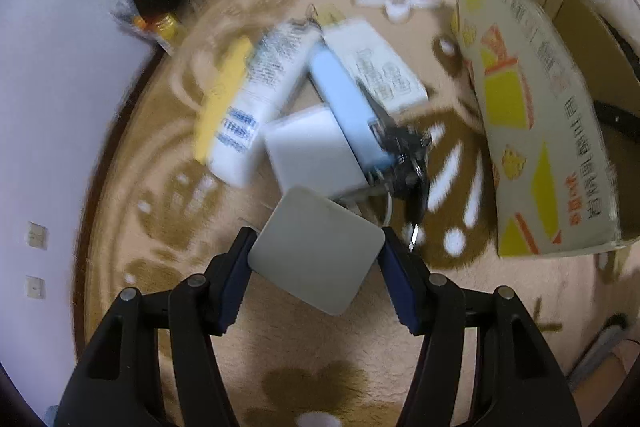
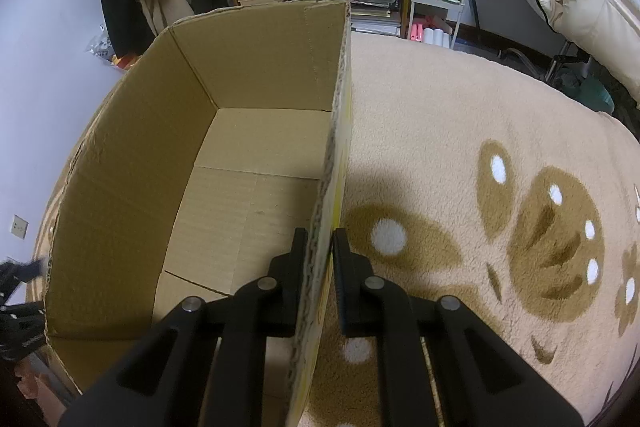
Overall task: Organize rigid objects
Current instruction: 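Grasp the white square pad with the left tool and lift it, then carry the pad over the box and release it inside with the left tool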
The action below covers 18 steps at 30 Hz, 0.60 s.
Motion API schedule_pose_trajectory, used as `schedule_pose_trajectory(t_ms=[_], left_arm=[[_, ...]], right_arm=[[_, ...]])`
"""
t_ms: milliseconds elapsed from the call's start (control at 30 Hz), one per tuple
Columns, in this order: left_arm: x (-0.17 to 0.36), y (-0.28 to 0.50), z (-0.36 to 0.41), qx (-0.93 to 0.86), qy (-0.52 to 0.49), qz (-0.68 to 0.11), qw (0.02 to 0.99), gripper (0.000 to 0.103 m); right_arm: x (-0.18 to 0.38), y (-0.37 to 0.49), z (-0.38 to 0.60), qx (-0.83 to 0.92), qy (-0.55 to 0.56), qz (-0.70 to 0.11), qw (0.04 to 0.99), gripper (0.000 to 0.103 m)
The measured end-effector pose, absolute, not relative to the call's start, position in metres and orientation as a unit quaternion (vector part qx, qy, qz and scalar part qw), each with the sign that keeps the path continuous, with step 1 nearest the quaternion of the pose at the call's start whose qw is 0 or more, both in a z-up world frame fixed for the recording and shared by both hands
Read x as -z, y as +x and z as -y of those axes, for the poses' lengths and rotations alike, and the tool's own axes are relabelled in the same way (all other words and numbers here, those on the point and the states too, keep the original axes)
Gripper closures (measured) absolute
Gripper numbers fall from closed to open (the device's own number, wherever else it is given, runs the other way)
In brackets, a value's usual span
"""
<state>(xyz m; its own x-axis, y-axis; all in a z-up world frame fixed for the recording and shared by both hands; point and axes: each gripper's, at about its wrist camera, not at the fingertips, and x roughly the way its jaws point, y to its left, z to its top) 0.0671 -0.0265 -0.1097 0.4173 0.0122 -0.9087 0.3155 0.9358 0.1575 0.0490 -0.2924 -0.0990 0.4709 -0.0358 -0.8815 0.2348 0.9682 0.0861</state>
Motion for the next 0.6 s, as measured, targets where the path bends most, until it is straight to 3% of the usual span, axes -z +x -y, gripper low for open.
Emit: schedule_pose_trajectory(t_ms=[367, 600], left_arm=[[0.038, 0.048, 0.064, 0.123, 0.154, -0.448, 0.872, 0.043], [0.021, 0.049, 0.110, 0.146, 0.174, -0.419, 0.879, 0.043]], right_arm=[[0.099, 0.049, 0.293, 0.079, 0.098, -0.508, 0.852, 0.090], [0.098, 0.048, 0.293, 0.079, 0.096, -0.509, 0.852, 0.090]])
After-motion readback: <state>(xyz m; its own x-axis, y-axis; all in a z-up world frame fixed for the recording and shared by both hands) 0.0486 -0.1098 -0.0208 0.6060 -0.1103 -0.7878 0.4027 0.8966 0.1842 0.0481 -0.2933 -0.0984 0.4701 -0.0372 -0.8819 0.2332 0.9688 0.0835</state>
